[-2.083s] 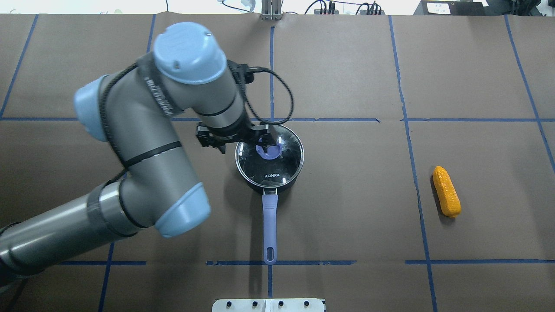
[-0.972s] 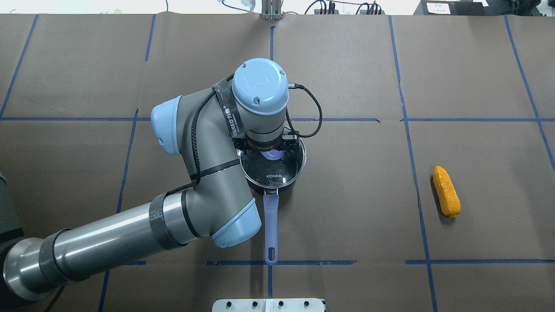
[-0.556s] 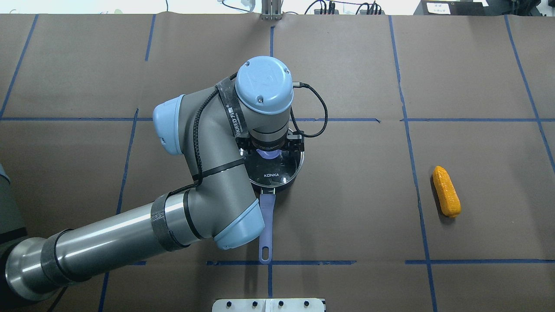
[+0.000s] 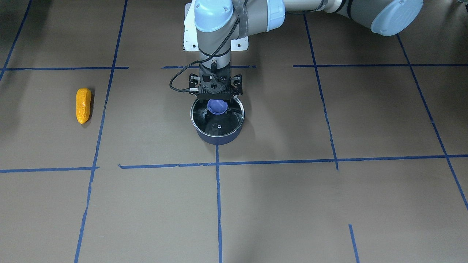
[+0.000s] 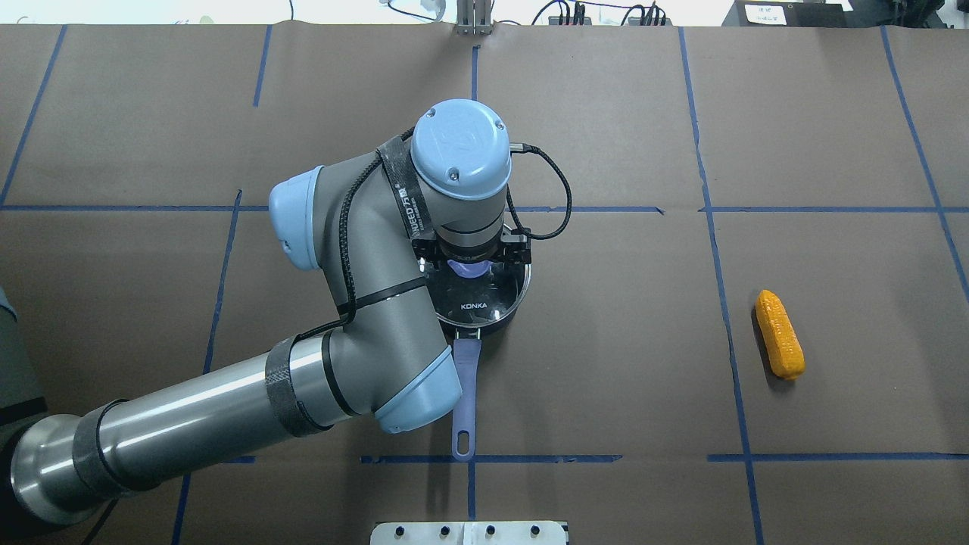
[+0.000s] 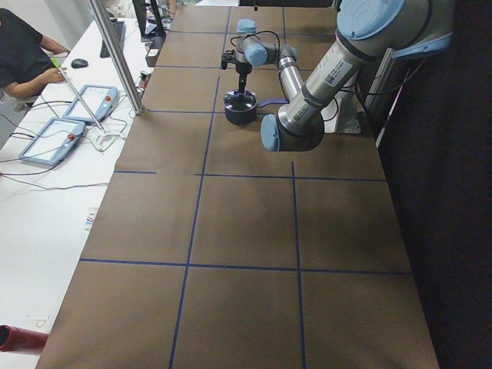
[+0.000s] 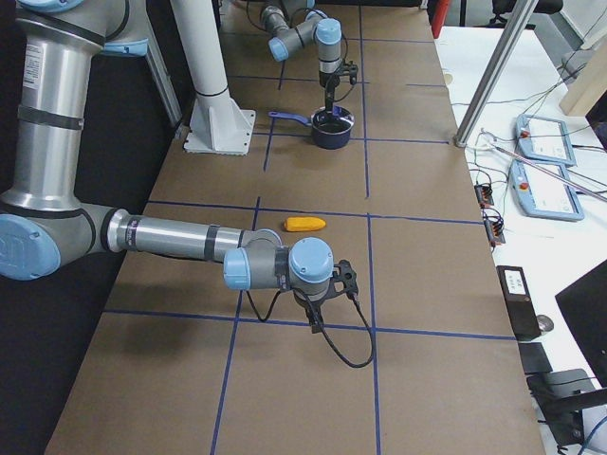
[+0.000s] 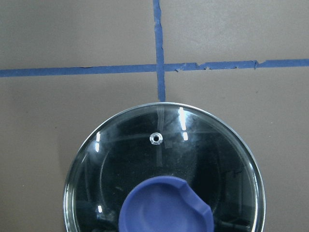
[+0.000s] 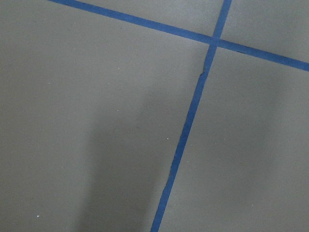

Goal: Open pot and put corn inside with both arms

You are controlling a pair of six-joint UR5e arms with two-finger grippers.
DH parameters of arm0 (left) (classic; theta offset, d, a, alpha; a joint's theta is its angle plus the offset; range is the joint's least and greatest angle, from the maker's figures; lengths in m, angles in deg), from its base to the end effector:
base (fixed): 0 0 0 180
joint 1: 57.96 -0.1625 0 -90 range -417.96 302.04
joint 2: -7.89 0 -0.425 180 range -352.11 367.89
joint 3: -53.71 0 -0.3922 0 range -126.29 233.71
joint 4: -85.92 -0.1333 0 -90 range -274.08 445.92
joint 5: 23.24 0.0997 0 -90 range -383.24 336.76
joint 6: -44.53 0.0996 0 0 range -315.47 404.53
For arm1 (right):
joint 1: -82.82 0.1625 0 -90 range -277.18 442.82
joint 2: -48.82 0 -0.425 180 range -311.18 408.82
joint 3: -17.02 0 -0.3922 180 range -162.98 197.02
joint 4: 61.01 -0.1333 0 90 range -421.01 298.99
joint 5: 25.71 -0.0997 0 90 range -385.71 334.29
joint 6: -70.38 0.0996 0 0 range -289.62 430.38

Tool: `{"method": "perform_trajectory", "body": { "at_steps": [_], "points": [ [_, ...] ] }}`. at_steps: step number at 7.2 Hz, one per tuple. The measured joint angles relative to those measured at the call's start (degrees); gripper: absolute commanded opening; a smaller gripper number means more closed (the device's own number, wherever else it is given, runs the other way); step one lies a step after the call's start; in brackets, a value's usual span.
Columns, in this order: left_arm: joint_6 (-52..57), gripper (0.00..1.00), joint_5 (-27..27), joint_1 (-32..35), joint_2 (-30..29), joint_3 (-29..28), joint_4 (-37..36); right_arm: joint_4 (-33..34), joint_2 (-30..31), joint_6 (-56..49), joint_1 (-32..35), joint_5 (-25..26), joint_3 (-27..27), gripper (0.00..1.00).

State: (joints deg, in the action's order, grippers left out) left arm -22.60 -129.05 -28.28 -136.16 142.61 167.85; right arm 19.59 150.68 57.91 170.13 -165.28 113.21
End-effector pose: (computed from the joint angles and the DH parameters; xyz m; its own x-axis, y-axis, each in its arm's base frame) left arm 0.5718 -0.4481 0.0965 0.6875 0.0386 -0.7252 0.0458 0.9943 0.0964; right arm 0.0383 -0.4089 0.6751 0.6201 -0.2933 0.7276 0.1851 0.9560 0.2275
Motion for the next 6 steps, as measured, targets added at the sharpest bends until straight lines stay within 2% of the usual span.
{"method": "perform_trajectory", "body": {
  "at_steps": [1,2,3,4,5,6],
  "points": [
    [0.04,0.96,0.04,0.02,0.08,-0.75,0.95,0.0,0.0,0.01,-0.01,0.0,-0.02,1.0],
    [0.06,0.83,0.09,0.03,0.16,-1.15,1.44,0.0,0.0,0.05,-0.03,0.0,-0.03,1.0],
    [0.06,0.44,0.28,0.03,0.21,-1.34,1.65,0.0,0.0,0.07,-0.03,0.0,-0.03,1.0],
    [0.07,0.19,0.57,0.03,0.25,-1.38,1.69,0.0,0.0,0.07,-0.03,0.0,-0.03,1.0],
    [0.07,0.03,0.7,0.03,0.26,-1.38,1.68,0.0,0.0,0.08,-0.03,0.0,-0.04,1.0],
    [0.07,0.0,0.78,0.09,0.26,-1.16,1.56,0.0,0.0,0.08,-0.03,0.0,-0.06,1.0]
  ]
}}
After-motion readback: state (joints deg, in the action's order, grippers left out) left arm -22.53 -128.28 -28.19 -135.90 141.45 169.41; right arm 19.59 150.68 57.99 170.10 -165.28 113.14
